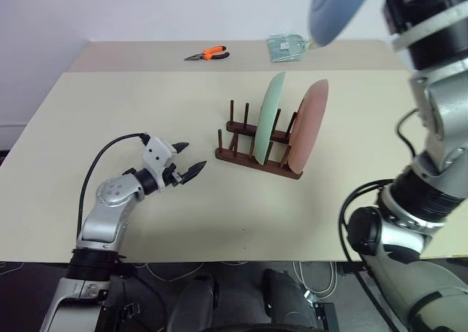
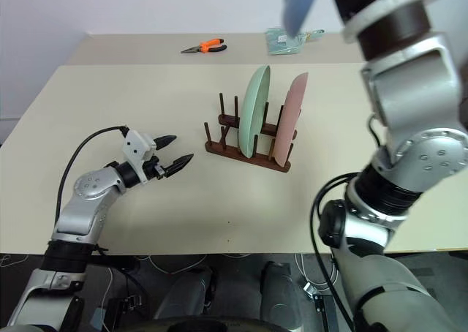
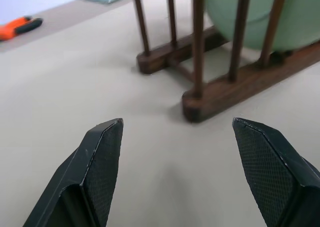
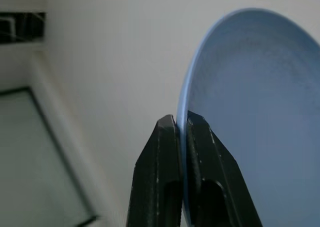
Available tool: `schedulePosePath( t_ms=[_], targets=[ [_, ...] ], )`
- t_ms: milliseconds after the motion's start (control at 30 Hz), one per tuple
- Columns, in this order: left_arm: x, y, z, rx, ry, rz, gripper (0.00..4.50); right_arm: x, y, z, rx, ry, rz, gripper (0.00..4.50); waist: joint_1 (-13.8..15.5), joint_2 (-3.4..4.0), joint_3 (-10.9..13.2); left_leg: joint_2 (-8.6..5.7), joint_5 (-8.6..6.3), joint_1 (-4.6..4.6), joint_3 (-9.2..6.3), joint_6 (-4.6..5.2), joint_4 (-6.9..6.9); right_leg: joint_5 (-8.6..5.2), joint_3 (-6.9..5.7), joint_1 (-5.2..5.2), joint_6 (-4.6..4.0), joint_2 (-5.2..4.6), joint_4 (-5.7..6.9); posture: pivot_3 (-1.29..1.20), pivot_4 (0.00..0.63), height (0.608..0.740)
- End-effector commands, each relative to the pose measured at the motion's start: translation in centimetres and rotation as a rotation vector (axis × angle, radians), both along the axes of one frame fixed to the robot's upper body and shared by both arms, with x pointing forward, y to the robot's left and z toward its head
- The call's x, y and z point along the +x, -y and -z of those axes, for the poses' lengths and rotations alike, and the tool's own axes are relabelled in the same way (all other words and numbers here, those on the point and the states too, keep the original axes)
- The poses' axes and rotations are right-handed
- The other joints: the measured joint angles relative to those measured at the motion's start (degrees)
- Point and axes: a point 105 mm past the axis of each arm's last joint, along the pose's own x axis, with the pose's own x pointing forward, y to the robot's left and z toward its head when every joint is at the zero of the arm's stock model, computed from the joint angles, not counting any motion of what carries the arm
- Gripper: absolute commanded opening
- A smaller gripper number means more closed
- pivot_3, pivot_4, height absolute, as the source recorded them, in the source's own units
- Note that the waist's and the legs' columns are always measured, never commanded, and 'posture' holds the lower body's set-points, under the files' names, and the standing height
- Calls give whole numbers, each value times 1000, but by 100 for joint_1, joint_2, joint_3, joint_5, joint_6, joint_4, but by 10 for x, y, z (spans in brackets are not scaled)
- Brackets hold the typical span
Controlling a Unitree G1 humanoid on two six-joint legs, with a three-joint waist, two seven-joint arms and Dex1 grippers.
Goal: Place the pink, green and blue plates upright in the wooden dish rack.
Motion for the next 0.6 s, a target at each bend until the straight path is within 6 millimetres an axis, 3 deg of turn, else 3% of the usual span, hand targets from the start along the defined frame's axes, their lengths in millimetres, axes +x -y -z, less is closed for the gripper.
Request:
schedulePosePath(
  t_ms=[33, 200, 433, 600],
  targets=[
    [1, -11, -11, 9, 64, -38, 3581, 11, -24, 11, 51, -154, -106, 41, -40, -1, -1, -1, 1, -2, 1, -2, 1, 0, -4, 0, 1, 2, 4, 0, 150, 740],
    [-3, -9, -10, -8, 66, -45, 3581, 32, -50, 40, 99, -371, -192, 41, -75, 1, -1, -2, 2, -2, 5, -3, -2, 5, 0, -8, 8, 3, 7, 0, 150, 740],
    [-5, -5, -7, -19, 54, -43, 3581, 49, -74, 60, 71, -511, -200, 41, -93, 3, 0, -1, 3, -5, 18, -3, -4, 6, 4, -23, 6, 6, 19, 0, 150, 740],
    [-5, -5, -7, -21, 50, -44, 3581, 55, -80, 68, 51, -566, -174, 41, -95, 2, 0, 0, 3, -6, 20, -3, -5, 6, 5, -27, 6, 7, 22, 0, 150, 740]
  ],
)
